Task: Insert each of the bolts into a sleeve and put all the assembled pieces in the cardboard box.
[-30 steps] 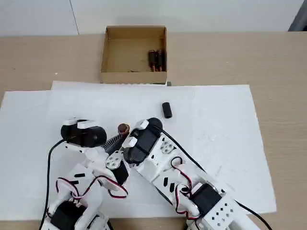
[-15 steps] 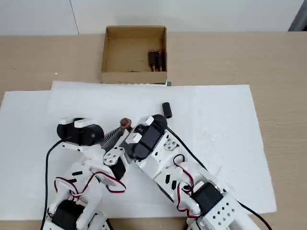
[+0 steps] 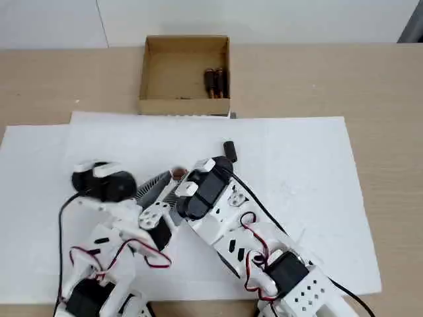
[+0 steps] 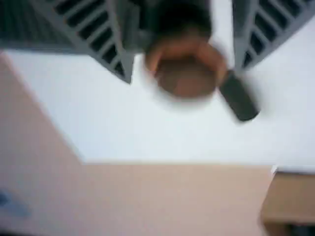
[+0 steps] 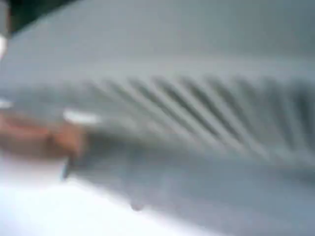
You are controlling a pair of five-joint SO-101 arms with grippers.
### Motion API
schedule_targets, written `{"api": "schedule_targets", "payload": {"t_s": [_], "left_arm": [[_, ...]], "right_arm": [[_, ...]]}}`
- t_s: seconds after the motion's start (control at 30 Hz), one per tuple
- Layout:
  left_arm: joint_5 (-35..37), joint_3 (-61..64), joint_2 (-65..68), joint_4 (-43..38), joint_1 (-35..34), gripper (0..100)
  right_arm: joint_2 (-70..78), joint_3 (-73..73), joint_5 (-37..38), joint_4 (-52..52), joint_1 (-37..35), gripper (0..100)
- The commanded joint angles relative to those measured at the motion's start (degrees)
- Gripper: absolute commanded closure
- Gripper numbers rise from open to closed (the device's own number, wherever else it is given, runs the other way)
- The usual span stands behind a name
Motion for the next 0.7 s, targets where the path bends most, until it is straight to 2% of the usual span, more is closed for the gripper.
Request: {"api": "schedule_targets", "payload": {"t_s": [0.0, 0.23, 0.37, 0.5, 0.63, 0.67], "left_arm": [[0.8, -3.4, 0.4, -0.4, 2.4, 87], [0.8, -3.5, 0.4, -0.4, 2.5, 87], [-0.4, -3.6, 0.4, -0.9, -1.9, 87], [-5.3, -3.6, 0.2, -0.9, -7.3, 88], [-9.2, -3.6, 0.1, -0.9, -12.5, 100], [-10.4, -3.6, 0.1, -0.9, -13.8, 99]], "right_arm": [[-0.8, -1.9, 0.5, -1.9, 0.6, 99.5], [-0.8, -1.9, 0.5, -1.9, 0.6, 99.5], [-0.8, -1.8, 0.5, -1.9, 0.6, 99.5], [-0.8, -1.6, 0.5, -1.6, 0.7, 99.5], [-0.7, -1.6, 0.4, -1.5, 3.5, 99.5], [-0.7, -1.6, 0.3, -1.5, 4.9, 99.5]]}}
